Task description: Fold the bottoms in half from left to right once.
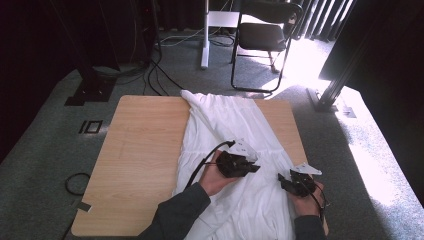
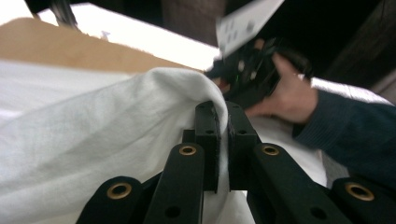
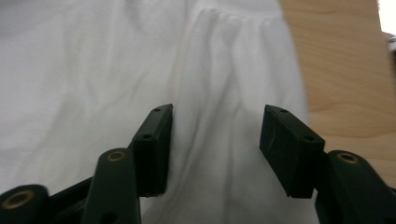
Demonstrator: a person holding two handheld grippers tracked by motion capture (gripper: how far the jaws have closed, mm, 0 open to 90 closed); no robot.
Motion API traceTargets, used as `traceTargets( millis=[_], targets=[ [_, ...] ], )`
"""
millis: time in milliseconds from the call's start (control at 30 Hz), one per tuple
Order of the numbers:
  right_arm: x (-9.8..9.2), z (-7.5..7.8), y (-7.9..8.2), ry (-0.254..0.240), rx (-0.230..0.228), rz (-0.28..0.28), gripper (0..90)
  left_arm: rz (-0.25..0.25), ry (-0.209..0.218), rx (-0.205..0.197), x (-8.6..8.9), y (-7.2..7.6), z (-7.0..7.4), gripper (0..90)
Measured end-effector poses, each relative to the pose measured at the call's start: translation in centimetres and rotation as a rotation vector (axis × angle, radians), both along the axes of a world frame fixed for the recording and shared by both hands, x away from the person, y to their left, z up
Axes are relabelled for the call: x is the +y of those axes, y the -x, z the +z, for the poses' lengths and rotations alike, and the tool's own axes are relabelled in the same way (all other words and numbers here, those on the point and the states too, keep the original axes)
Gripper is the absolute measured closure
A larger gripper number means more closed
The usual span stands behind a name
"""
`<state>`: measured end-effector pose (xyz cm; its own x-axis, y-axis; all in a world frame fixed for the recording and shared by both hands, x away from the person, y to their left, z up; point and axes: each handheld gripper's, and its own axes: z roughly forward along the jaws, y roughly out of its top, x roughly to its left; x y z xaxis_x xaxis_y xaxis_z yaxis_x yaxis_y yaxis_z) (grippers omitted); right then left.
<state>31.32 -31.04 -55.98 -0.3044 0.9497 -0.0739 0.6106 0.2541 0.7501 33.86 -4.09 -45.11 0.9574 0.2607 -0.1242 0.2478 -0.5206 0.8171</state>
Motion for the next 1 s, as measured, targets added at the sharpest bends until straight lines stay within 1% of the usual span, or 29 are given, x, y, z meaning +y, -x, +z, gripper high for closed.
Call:
traceTargets(
  millis=[33, 67, 100, 133, 167, 200, 233, 267, 300, 367, 400, 433, 467, 500, 533, 567, 600, 633, 667, 700, 733, 800, 833, 867, 900, 933, 967, 1000],
  targets=[
    [0.2, 0.3, 0.2, 0.021, -0.017, -0.001, 44.5, 0.0, 0.0, 0.0, 0.0, 0.0, 0.0, 83.7],
    [0.4, 0.7, 0.3, 0.017, -0.036, 0.008, 44.5, -0.005, -0.023, 0.028, -0.4, -0.3, -1.1, 79.3],
    [0.6, 1.1, 0.4, 0.009, -0.047, 0.012, 44.5, 0.001, -0.038, 0.029, -0.4, -0.3, -1.5, 72.9],
    [0.9, 1.4, 0.5, 0.0, -0.052, 0.018, 44.4, 0.007, -0.044, 0.018, -0.3, -0.3, -1.7, 66.1],
    [1.1, 1.6, 0.5, -0.005, -0.053, 0.024, 44.4, 0.007, -0.044, 0.018, -0.3, -0.3, -1.7, 62.9],
    [1.4, 2.0, 0.6, -0.016, -0.059, 0.036, 44.5, 0.028, -0.038, 0.026, 0.9, -0.4, -1.8, 58.2],
    [1.6, 2.2, 0.7, -0.029, -0.064, 0.044, 44.5, 0.043, -0.035, 0.025, 1.6, -0.3, -1.6, 54.3],
    [1.9, 2.5, 0.7, -0.042, -0.065, 0.05, 44.4, 0.055, -0.028, 0.015, 2.3, -0.2, -1.4, 52.3],
    [2.1, 2.8, 0.7, -0.059, -0.07, 0.055, 44.4, 0.066, -0.015, 0.008, 3.2, 0.0, -1.1, 51.9],
    [2.6, 3.6, 0.8, -0.103, -0.088, 0.069, 44.5, 0.104, 0.018, -0.01, 5.3, 0.3, -0.4, 49.4],
    [2.8, 4.0, 0.9, -0.124, -0.097, 0.075, 44.5, 0.127, 0.021, -0.014, 6.5, 0.4, -0.2, 49.1],
    [3.0, 4.4, 1.0, -0.142, -0.104, 0.087, 44.5, 0.153, 0.019, -0.028, 7.4, 0.5, -0.2, 49.0],
    [3.2, 4.7, 1.0, -0.157, -0.107, 0.098, 44.4, 0.199, 0.008, -0.052, 9.0, 0.7, -0.2, 48.5],
    [3.5, 5.1, 0.9, -0.18, -0.106, 0.106, 44.4, 0.231, 0.003, -0.055, 10.4, 0.8, -0.3, 47.6],
    [3.8, 5.3, 0.8, -0.196, -0.106, 0.103, 44.5, 0.26, 0.002, -0.055, 11.5, 0.9, -0.5, 47.5],
    [3.9, 5.5, 0.6, -0.206, -0.104, 0.101, 44.5, 0.314, -0.011, -0.068, 13.3, 1.1, -0.9, 47.5],
    [4.1, 5.7, 0.3, -0.227, -0.094, 0.105, 44.5, 0.342, -0.021, -0.069, 14.3, 1.2, -1.2, 47.4],
    [4.3, 5.8, 0.0, -0.231, -0.09, 0.107, 44.5, 0.342, -0.021, -0.069, 14.3, 1.2, -1.2, 47.3],
    [4.6, 6.0, -0.4, -0.224, -0.076, 0.108, 44.5, 0.418, -0.038, -0.058, 17.0, 1.5, -2.2, 47.2],
    [4.9, 6.0, -0.7, -0.213, -0.066, 0.112, 44.5, 0.418, -0.038, -0.058, 17.0, 1.5, -2.2, 46.7],
    [5.3, 6.1, -1.0, -0.199, -0.058, 0.124, 44.4, 0.484, -0.059, -0.019, 19.6, 1.7, -3.7, 46.2],
    [5.8, 5.9, -1.5, -0.193, -0.038, 0.139, 44.4, 0.522, -0.077, 0.021, 21.2, 1.8, -5.2, 44.4],
    [5.9, 5.8, -1.7, -0.192, -0.028, 0.142, 43.7, 0.546, -0.085, 0.046, 22.0, 1.9, -6.1, 43.9],
    [6.1, 5.5, -1.9, -0.197, -0.003, 0.141, 42.4, 0.559, -0.08, 0.066, 22.6, 2.0, -6.7, 42.6],
    [6.3, 5.2, -2.0, -0.199, 0.021, 0.14, 42.7, 0.56, -0.067, 0.086, 23.0, 2.1, -7.2, 41.0],
    [6.4, 5.0, -2.1, -0.201, 0.042, 0.145, 43.0, 0.559, -0.049, 0.12, 23.4, 2.2, -7.7, 40.0],
    [6.6, 4.7, -2.1, -0.211, 0.078, 0.153, 40.5, 0.549, -0.032, 0.155, 23.7, 2.3, -8.3, 38.2],
    [6.8, 4.3, -2.1, -0.212, 0.117, 0.148, 35.8, 0.549, -0.032, 0.155, 23.7, 2.3, -8.3, 36.7]
  ],
)
